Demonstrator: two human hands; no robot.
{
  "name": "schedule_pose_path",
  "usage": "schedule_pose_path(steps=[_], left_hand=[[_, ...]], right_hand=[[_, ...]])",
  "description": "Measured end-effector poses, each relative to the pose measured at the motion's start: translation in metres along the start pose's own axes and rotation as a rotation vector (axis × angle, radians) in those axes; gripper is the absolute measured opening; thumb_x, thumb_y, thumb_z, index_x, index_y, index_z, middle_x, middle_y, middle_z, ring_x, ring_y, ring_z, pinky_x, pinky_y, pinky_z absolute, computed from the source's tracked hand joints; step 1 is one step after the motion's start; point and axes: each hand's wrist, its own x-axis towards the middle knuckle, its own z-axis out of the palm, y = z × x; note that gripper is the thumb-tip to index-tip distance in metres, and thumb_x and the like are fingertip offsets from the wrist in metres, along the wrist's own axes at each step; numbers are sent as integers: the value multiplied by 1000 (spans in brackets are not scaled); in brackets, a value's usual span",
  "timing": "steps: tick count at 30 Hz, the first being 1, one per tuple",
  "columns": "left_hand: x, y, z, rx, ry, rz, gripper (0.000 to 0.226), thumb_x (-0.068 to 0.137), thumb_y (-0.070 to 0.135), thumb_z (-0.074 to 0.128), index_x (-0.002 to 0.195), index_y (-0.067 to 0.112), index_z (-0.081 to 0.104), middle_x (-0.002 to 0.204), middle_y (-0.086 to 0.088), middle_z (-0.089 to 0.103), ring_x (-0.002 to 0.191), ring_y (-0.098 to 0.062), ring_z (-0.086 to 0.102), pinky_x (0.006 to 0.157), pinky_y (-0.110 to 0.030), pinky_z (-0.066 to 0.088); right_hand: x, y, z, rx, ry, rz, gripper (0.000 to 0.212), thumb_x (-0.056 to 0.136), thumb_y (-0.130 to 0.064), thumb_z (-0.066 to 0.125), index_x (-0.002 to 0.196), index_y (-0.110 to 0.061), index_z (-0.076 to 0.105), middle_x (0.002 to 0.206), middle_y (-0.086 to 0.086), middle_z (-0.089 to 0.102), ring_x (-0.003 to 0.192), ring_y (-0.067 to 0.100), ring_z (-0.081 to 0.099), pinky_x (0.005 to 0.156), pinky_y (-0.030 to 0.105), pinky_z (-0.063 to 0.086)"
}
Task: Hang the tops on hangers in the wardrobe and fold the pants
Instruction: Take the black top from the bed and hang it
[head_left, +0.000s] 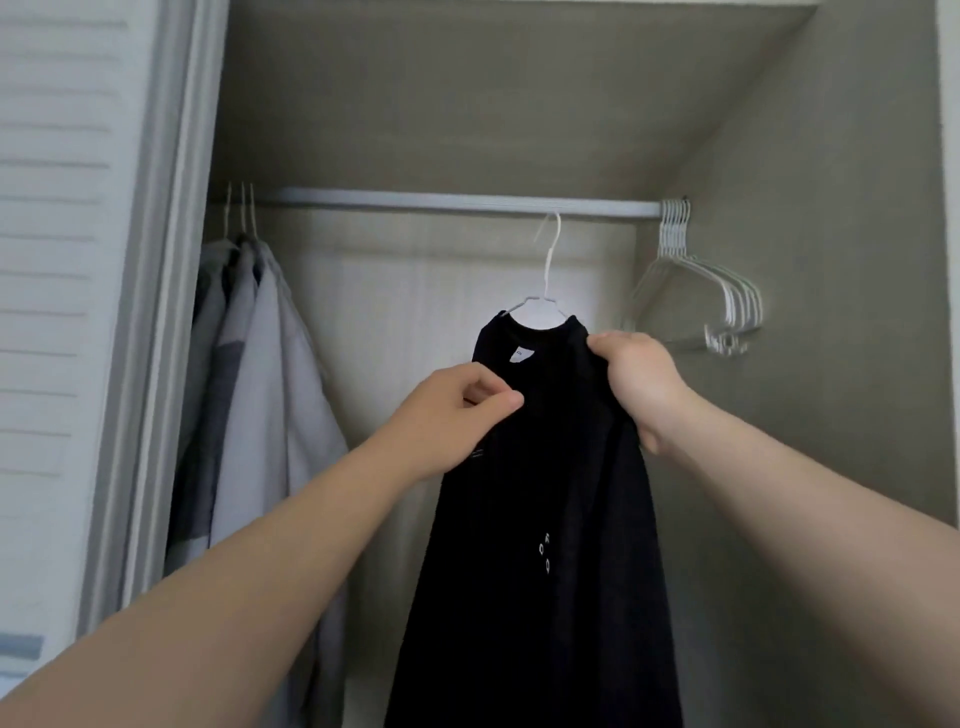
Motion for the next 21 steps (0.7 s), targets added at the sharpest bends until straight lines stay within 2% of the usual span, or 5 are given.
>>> schedule_pose_path(steps=[4,9,11,16,21], left_hand=[[4,-3,-11,50,34,-7,21,82,45,79,87,26,70,86,8,73,80,-9,68,78,-26,55],[9,0,-2,249,-5,-96,47,66,64,80,94,34,57,89,11,67,71,-4,63,68,-24,52],[10,-5,11,385,-30,-143,59,59,72,73,98,35,48,93,14,63,79,-6,63,74,-32,56],[34,-28,23,658,82,-168,24,90,22,56,100,21,34,99,-4,55,92,-31,60,83,-45,53],[52,-46,-3,709,163,-168,11,89,11,46,90,19,39,87,-1,52,73,-22,53,68,-37,47]], right_hand=[[43,-2,38,72,-114,3,54,96,-11,45,51,-16,74,60,6,72,51,18,69,43,21,49],[101,-6,82,107,-87,-27,32,95,-14,45,96,10,65,90,28,72,71,28,64,65,35,49],[123,-10,97,129,-107,-41,18,96,-15,46,94,-2,59,85,21,59,74,29,55,67,39,42],[180,-12,124,100,-95,-55,5,100,-15,43,97,-17,46,83,10,48,82,25,50,72,34,38],[214,-9,126,4,-119,-184,18,101,-17,47,83,-16,52,82,5,51,62,14,45,59,26,40]])
